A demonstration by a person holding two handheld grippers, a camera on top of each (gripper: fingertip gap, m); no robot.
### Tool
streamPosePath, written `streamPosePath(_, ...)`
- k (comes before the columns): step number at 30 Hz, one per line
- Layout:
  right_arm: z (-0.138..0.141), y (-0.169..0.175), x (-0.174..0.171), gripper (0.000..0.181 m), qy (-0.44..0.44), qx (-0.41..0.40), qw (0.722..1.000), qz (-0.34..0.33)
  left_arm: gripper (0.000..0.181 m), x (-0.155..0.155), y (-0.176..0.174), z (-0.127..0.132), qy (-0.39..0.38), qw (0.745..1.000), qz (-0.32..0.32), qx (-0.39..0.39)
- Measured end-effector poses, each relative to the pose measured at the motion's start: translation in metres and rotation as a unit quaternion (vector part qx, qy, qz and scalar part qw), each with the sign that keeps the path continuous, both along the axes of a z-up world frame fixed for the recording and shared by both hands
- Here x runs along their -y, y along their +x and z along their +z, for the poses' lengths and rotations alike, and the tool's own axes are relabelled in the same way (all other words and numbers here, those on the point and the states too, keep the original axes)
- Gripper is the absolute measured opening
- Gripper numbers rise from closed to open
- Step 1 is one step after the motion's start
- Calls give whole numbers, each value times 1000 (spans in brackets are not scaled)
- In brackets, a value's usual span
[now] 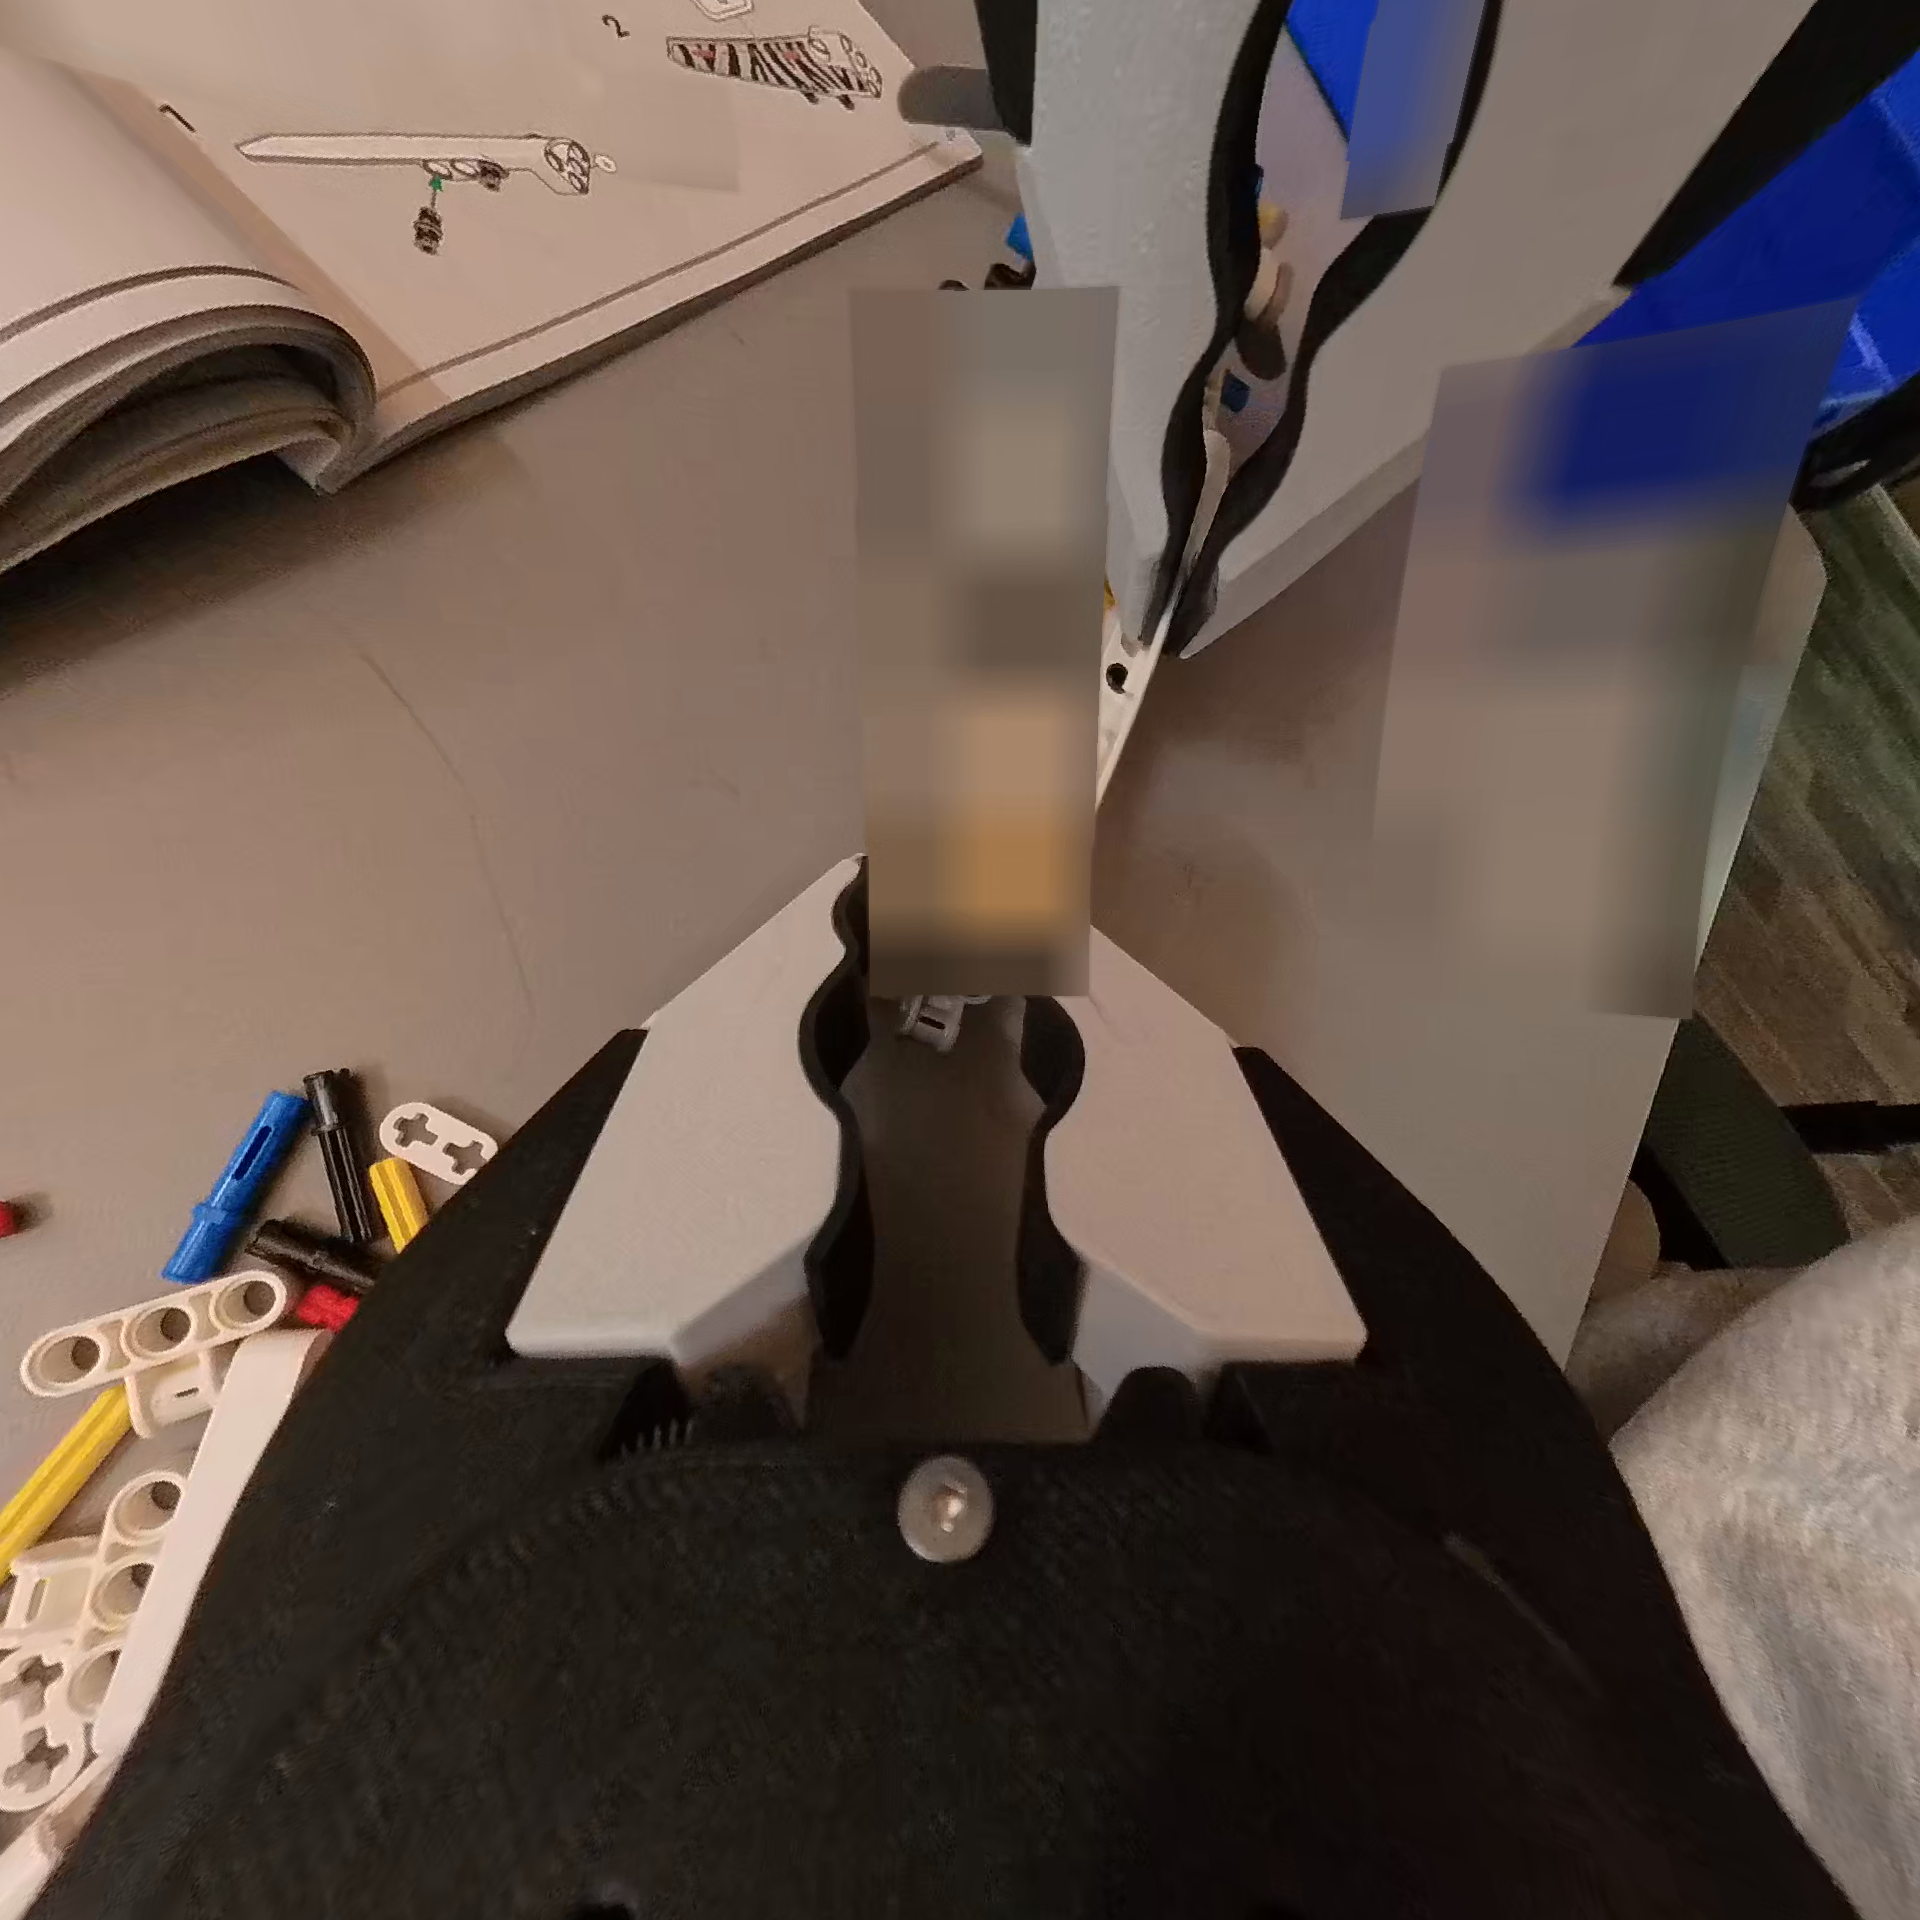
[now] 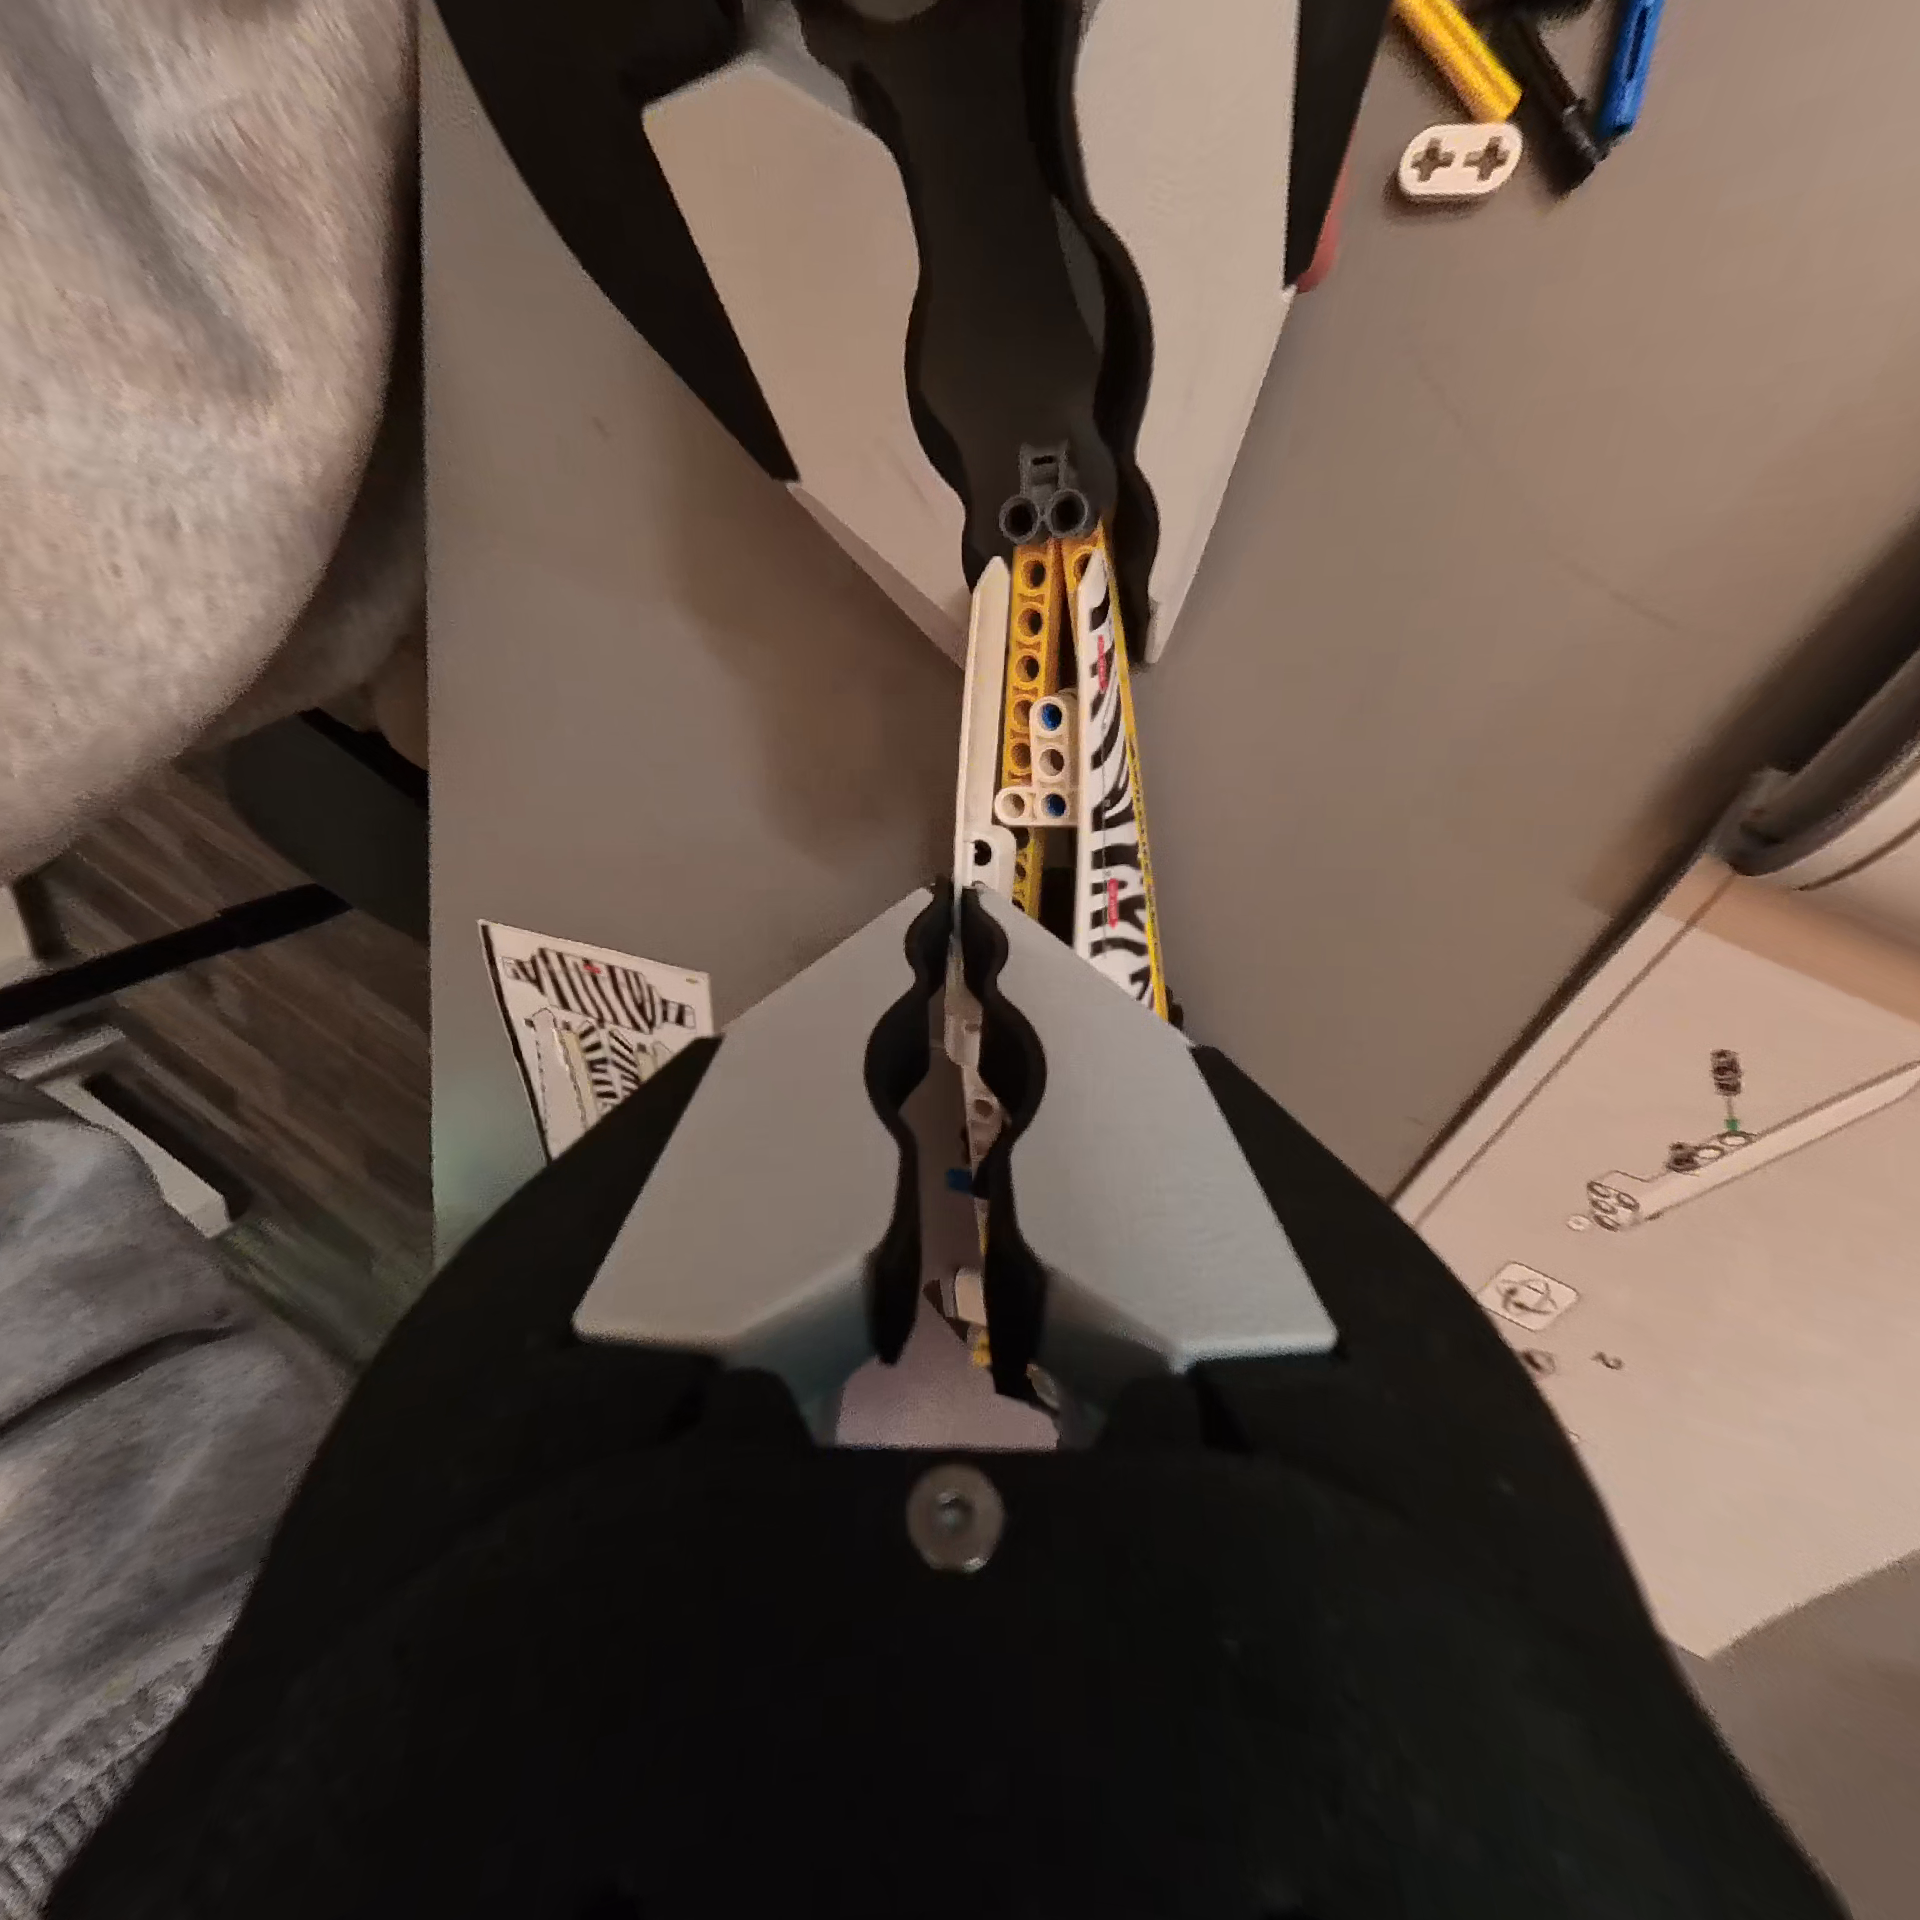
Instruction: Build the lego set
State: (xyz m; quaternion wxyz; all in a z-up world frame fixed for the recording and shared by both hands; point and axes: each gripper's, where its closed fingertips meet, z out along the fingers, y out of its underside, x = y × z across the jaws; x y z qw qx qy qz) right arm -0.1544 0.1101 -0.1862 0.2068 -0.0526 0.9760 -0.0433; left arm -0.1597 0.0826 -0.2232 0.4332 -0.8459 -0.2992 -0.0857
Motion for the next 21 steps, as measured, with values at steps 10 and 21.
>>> streamPosePath(10,0,4,-3,0,-3,17,1000,13,22,-2,3,0,-2,1000,-13,-7)
streamPosePath(21,0,8,-6,0,-36,-29,998,34,20,-4,9,5,35,998,-33,34)
